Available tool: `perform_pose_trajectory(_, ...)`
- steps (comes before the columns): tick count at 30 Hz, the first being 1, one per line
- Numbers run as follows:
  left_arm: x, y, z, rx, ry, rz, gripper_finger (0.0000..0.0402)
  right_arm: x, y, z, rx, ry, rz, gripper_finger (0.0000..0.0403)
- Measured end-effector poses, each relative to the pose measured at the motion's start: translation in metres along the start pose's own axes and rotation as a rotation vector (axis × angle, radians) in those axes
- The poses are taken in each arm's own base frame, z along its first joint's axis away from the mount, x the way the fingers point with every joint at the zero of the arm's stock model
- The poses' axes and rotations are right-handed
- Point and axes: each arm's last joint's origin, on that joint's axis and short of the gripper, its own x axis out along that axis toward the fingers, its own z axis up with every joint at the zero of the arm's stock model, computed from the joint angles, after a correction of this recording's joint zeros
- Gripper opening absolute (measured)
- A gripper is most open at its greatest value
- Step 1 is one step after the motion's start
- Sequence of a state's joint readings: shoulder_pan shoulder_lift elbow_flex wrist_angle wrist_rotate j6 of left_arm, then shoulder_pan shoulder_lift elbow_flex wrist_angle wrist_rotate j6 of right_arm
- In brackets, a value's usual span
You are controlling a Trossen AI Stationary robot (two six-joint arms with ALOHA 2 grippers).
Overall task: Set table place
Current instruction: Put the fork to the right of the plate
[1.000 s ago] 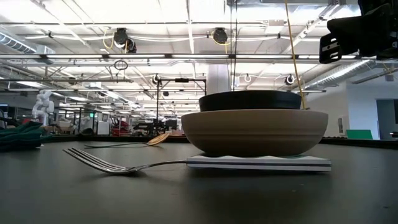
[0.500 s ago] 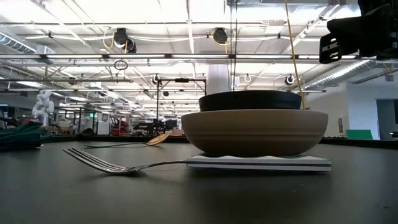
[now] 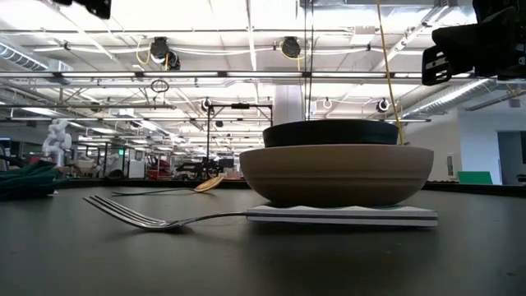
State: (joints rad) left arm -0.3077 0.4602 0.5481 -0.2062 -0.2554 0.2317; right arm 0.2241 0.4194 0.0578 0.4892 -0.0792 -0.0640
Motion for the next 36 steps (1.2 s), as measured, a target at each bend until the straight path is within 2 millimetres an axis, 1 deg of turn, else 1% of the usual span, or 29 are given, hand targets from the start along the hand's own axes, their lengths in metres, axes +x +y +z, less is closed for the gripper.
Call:
perform_pose_trajectory(5, -0.001, -0.001, -0.008, -0.007, 0.010, 0.011, 0.0058, 0.000, 0.000, 0.000, 0.000, 0.000, 0.000, 0.0000)
perform_pose_trajectory(12, -0.001, -0.001, -0.008, -0.037, 0.012, 0.009, 0.0058, 0.000, 0.000, 0.000, 0.000, 0.000, 0.000, 0.0000)
perform_pose_trajectory(14, -0.002, -0.003, -0.011, -0.045, 0.039, -0.027, 0.0058, 0.000, 0.000, 0.000, 0.000, 0.000, 0.000, 0.0000)
perform_pose_trajectory(17, -0.004, -0.007, -0.020, -0.031, 0.107, -0.143, 0.0058, 0.000, 0.000, 0.000, 0.000, 0.000, 0.000, 0.0000)
perform_pose_trajectory(19, -0.004, -0.008, -0.023, -0.027, 0.137, -0.166, 0.0058, 0.000, 0.000, 0.000, 0.000, 0.000, 0.000, 0.0000)
perform_pose_trajectory(24, -0.006, -0.006, -0.025, -0.048, 0.108, -0.074, 0.0058, 0.000, 0.000, 0.000, 0.000, 0.000, 0.000, 0.0000)
perform_pose_trajectory(27, -0.010, -0.001, -0.024, -0.086, 0.070, 0.040, 0.0058, 0.000, 0.000, 0.000, 0.000, 0.000, 0.000, 0.0000)
perform_pose_trajectory(30, -0.015, 0.002, -0.027, -0.110, 0.032, 0.146, 0.0058, 0.000, 0.000, 0.000, 0.000, 0.000, 0.000, 0.0000)
perform_pose_trajectory(33, -0.019, 0.002, -0.038, -0.121, 0.004, 0.191, 0.0058, 0.000, 0.000, 0.000, 0.000, 0.000, 0.000, 0.0000)
perform_pose_trajectory(36, -0.021, -0.001, -0.052, -0.129, -0.018, 0.192, 0.0058, 0.000, 0.000, 0.000, 0.000, 0.000, 0.000, 0.0000)
